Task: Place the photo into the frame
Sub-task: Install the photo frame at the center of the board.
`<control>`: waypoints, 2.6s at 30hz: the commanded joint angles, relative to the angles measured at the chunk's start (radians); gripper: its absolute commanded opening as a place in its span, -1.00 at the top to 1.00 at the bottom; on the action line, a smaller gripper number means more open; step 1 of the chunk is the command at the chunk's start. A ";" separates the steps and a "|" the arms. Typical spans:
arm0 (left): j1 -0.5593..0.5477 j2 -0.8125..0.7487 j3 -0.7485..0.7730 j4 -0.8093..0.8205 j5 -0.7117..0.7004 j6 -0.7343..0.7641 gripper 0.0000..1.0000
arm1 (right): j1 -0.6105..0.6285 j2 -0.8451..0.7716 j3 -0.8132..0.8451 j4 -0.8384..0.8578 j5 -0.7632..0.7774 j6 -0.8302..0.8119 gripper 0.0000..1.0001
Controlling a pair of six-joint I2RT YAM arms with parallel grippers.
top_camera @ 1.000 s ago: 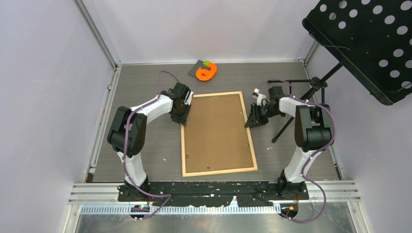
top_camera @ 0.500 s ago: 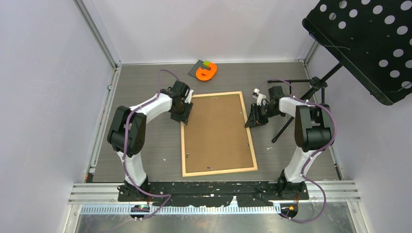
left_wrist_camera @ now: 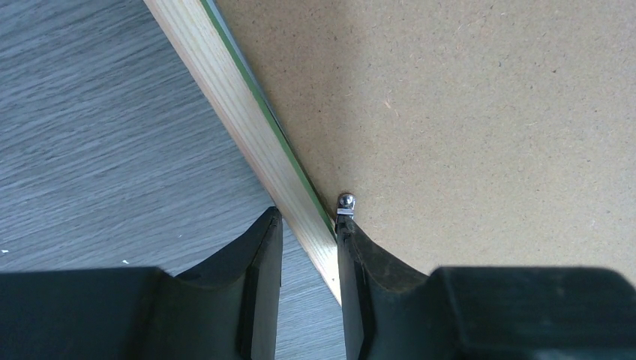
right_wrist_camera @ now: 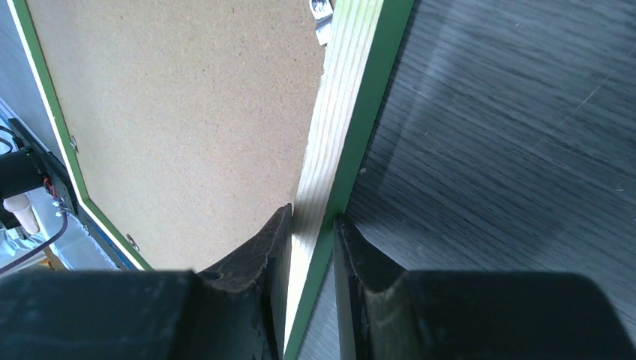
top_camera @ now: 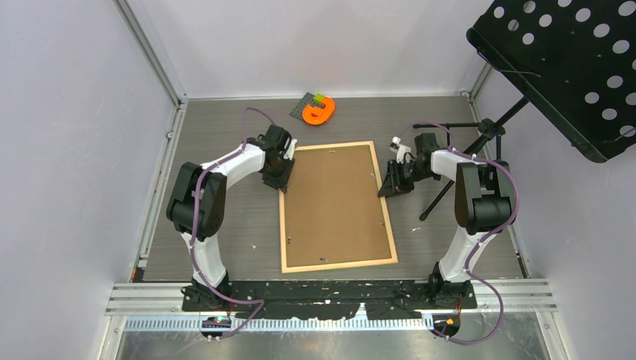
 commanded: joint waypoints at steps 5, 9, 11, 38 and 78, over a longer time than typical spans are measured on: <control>0.005 -0.002 -0.001 0.031 0.021 0.003 0.37 | 0.006 0.015 0.004 -0.009 -0.027 -0.010 0.89; 0.005 -0.008 -0.014 0.035 0.024 0.001 0.37 | 0.007 0.015 0.004 -0.009 -0.028 -0.009 0.88; 0.005 -0.015 -0.019 0.037 0.028 -0.002 0.37 | 0.005 0.015 0.004 -0.009 -0.029 -0.009 0.88; 0.004 -0.021 -0.062 0.045 0.031 -0.002 0.58 | 0.005 0.018 0.006 -0.007 -0.031 -0.008 0.88; 0.021 -0.019 -0.043 0.050 0.045 -0.016 0.54 | 0.004 0.018 0.004 -0.008 -0.033 -0.010 0.89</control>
